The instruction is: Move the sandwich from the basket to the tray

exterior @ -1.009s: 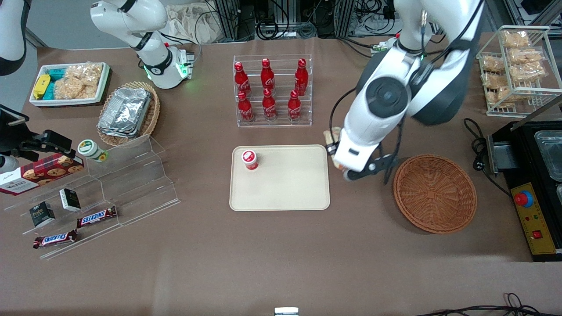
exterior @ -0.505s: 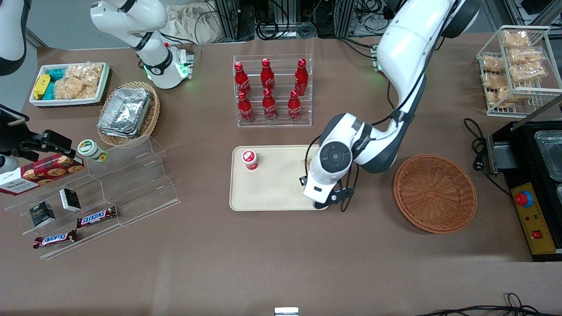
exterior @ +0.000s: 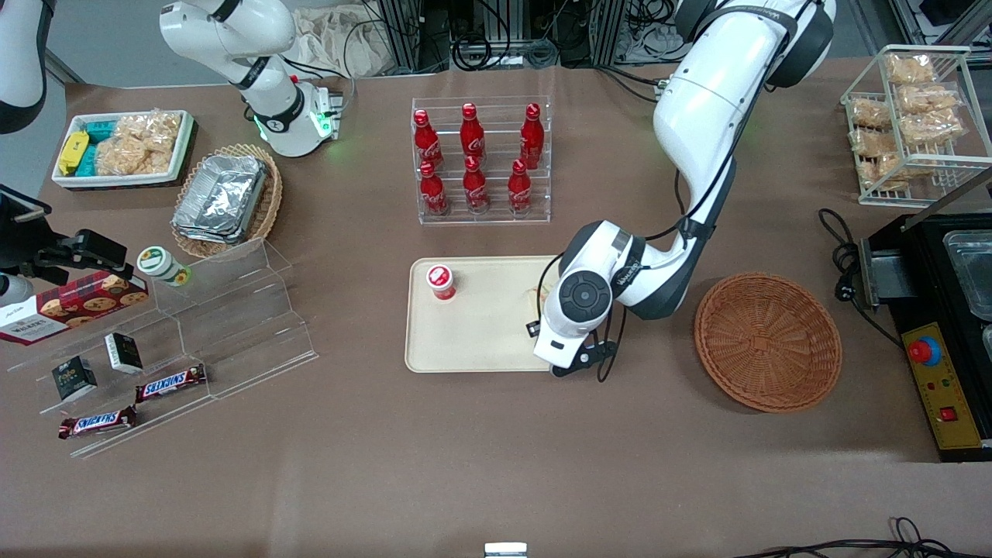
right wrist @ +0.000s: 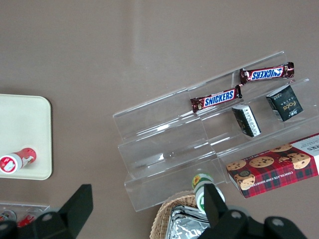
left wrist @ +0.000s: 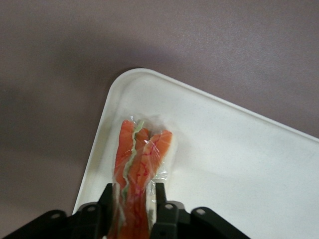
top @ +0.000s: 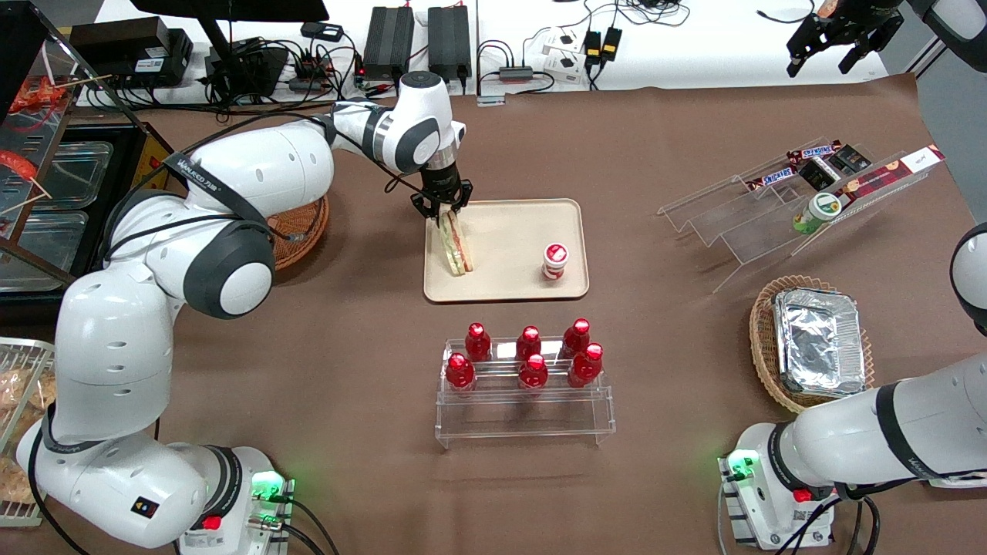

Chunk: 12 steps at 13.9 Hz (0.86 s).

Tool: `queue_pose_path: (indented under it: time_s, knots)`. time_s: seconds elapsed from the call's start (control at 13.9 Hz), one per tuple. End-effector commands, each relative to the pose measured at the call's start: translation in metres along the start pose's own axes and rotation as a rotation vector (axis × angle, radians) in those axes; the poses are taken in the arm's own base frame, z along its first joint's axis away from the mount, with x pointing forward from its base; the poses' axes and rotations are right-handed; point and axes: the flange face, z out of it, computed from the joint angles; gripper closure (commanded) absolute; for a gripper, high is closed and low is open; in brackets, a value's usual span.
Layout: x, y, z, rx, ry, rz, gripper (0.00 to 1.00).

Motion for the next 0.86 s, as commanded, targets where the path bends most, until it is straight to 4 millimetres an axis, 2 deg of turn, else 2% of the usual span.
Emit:
queue_pose_path:
  time_s: [0.0, 0.07, 0.14, 0.29, 0.5, 0.58, 0.72, 0.79]
  knots:
    - [0.001, 0.005, -0.010, -0.011, 0.022, -0.015, 0.07]
    - [0.000, 0.006, -0.018, -0.018, 0.031, -0.029, 0.00]
    - [0.001, 0.005, -0.034, -0.033, 0.048, -0.064, 0.00]
    - [0.005, -0.006, -0.090, -0.076, 0.089, -0.125, 0.00]
    - [0.023, -0.052, -0.171, -0.067, 0.131, -0.213, 0.00]
    - [0.032, -0.073, -0.197, -0.060, 0.137, -0.235, 0.00]
    - [0.044, -0.108, -0.241, -0.084, 0.157, -0.282, 0.00]
    - [0.049, -0.123, -0.257, -0.090, 0.163, -0.289, 0.00]
